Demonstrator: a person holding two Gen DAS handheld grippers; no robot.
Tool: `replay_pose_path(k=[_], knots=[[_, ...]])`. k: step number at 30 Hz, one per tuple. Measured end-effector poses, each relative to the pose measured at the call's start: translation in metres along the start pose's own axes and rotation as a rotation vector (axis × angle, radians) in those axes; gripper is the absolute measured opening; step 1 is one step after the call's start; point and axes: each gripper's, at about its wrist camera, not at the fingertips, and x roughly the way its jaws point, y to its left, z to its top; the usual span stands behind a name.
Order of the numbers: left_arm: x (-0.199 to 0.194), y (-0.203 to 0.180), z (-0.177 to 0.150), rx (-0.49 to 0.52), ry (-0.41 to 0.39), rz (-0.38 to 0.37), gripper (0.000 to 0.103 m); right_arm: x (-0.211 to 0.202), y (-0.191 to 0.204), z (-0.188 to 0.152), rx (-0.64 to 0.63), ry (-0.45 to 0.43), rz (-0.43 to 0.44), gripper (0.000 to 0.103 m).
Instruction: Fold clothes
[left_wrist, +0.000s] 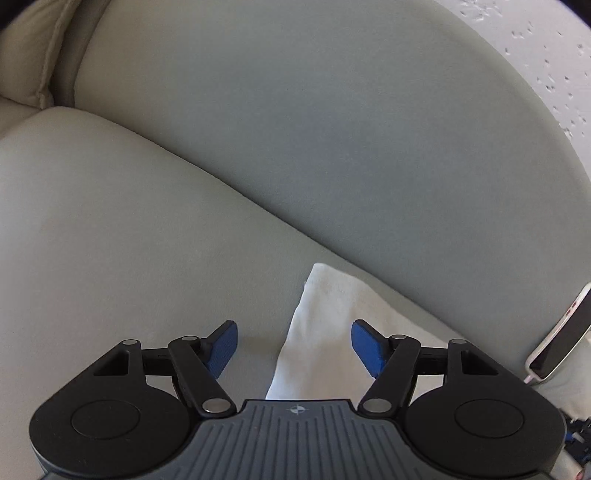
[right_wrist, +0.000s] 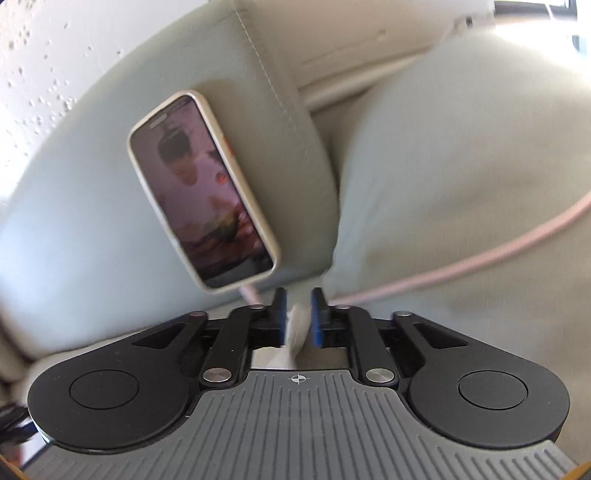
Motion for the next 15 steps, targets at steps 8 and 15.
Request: replay_pose_path(k=[8,15], knots=[[0.023,-0.018,0.007,0.079,0.026,-0.120,0.030,0.018,-0.039,-0.008,0.212,0.113,0.121,0.029],[0.012,-0.036,-0.002,0.198,-0.031,-0.038,0.005,0.041,-0.019,-0.002,0.148,0.096,0.066,0.027]])
